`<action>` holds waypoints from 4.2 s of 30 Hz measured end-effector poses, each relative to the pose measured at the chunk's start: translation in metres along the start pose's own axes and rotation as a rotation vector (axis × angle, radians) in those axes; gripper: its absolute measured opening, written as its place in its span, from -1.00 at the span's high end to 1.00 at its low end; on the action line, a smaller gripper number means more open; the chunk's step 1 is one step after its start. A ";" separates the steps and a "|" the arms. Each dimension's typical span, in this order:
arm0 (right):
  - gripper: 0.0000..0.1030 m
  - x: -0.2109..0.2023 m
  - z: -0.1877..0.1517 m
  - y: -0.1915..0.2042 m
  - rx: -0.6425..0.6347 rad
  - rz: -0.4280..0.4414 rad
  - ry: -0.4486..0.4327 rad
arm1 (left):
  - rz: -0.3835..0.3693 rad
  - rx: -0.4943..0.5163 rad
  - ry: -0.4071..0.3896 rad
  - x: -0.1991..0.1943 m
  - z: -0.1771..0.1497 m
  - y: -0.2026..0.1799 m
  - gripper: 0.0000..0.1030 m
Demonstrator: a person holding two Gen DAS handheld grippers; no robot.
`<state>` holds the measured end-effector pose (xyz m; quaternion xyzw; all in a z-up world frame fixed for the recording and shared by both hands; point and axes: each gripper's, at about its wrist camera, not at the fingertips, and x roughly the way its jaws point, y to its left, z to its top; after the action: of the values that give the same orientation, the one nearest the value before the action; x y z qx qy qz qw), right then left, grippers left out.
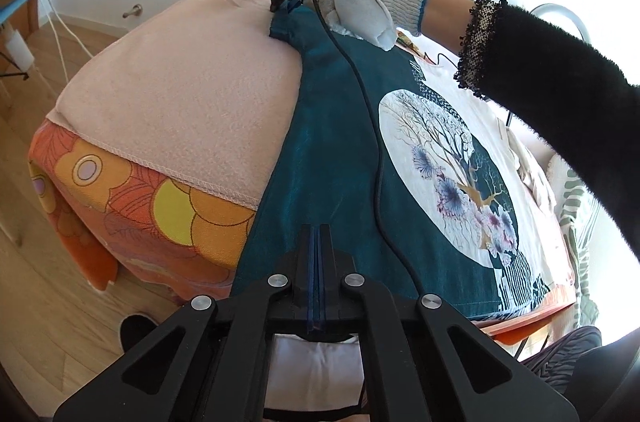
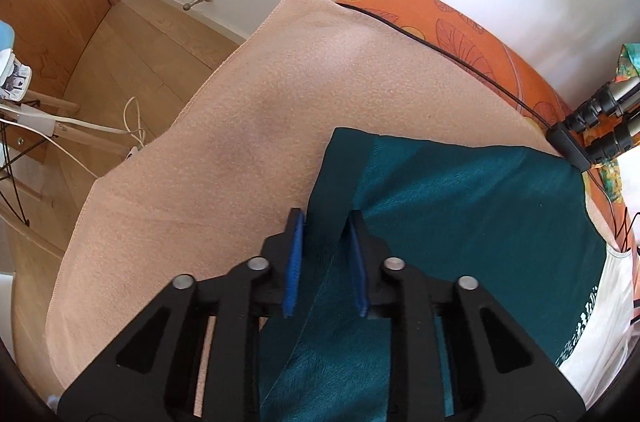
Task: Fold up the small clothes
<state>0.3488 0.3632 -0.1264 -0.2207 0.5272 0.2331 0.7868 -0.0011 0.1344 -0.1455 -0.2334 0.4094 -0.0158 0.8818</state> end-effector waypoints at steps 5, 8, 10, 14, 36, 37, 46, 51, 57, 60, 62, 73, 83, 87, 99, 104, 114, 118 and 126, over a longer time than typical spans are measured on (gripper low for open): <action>0.90 -0.002 -0.001 -0.016 0.036 0.015 -0.008 | 0.047 0.021 -0.045 -0.008 -0.001 0.001 1.00; 0.90 -0.003 -0.002 -0.020 0.046 0.020 -0.011 | 0.102 0.002 -0.060 -0.011 0.004 0.008 0.89; 0.90 -0.006 -0.002 -0.022 0.046 0.029 -0.017 | 0.126 -0.029 -0.029 -0.005 0.006 0.014 0.59; 0.90 -0.010 -0.003 -0.023 0.047 0.041 -0.031 | 0.144 0.011 0.014 0.007 0.002 0.008 0.57; 0.91 -0.071 -0.042 -0.122 0.175 0.158 -0.157 | -0.111 0.094 -0.043 -0.005 0.007 -0.037 0.99; 0.91 -0.075 -0.047 -0.130 0.179 0.147 -0.162 | -0.134 0.100 -0.038 -0.004 0.008 -0.043 0.99; 0.91 -0.083 -0.110 -0.221 0.275 0.067 -0.162 | -0.241 0.232 0.055 0.022 0.001 -0.105 0.99; 0.91 -0.063 -0.136 -0.250 0.334 0.068 -0.135 | -0.257 0.269 0.098 0.034 -0.008 -0.122 0.99; 0.91 -0.053 -0.138 -0.253 0.334 0.079 -0.146 | -0.262 0.273 0.127 0.042 -0.010 -0.130 0.99; 0.90 -0.049 -0.136 -0.251 0.316 0.048 -0.136 | -0.270 0.294 0.143 0.046 -0.013 -0.137 0.99; 0.90 -0.047 -0.137 -0.253 0.304 0.001 -0.115 | -0.268 0.316 0.154 0.048 -0.015 -0.140 0.99; -0.19 -0.109 -0.183 -0.292 0.310 -0.082 -0.218 | -0.306 0.371 0.195 0.018 -0.021 -0.128 0.62; -0.19 -0.197 -0.263 -0.327 0.372 -0.043 -0.351 | -0.218 0.417 0.098 -0.019 -0.016 -0.125 0.62; -0.19 -0.226 -0.301 -0.351 0.425 -0.025 -0.398 | -0.225 0.433 0.074 -0.023 -0.018 -0.141 0.62; -0.20 -0.281 -0.409 -0.423 0.502 -0.009 -0.436 | -0.314 0.551 0.086 -0.002 -0.045 -0.234 0.62; -0.34 -0.301 -0.450 -0.456 0.516 0.012 -0.445 | -0.361 0.609 0.110 0.014 -0.060 -0.280 0.62; -0.43 -0.299 -0.499 -0.506 0.549 0.003 -0.434 | -0.366 0.693 0.192 0.063 -0.096 -0.355 0.26; -0.43 -0.285 -0.505 -0.517 0.554 0.010 -0.421 | -0.332 0.777 0.213 0.080 -0.115 -0.379 0.18; -0.43 -0.256 -0.501 -0.533 0.549 0.039 -0.412 | -0.224 0.858 0.243 0.109 -0.132 -0.395 0.18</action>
<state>0.2187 -0.3915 -0.0076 0.0612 0.4045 0.1373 0.9021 0.0394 -0.2936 -0.1286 0.1137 0.4388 -0.3063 0.8371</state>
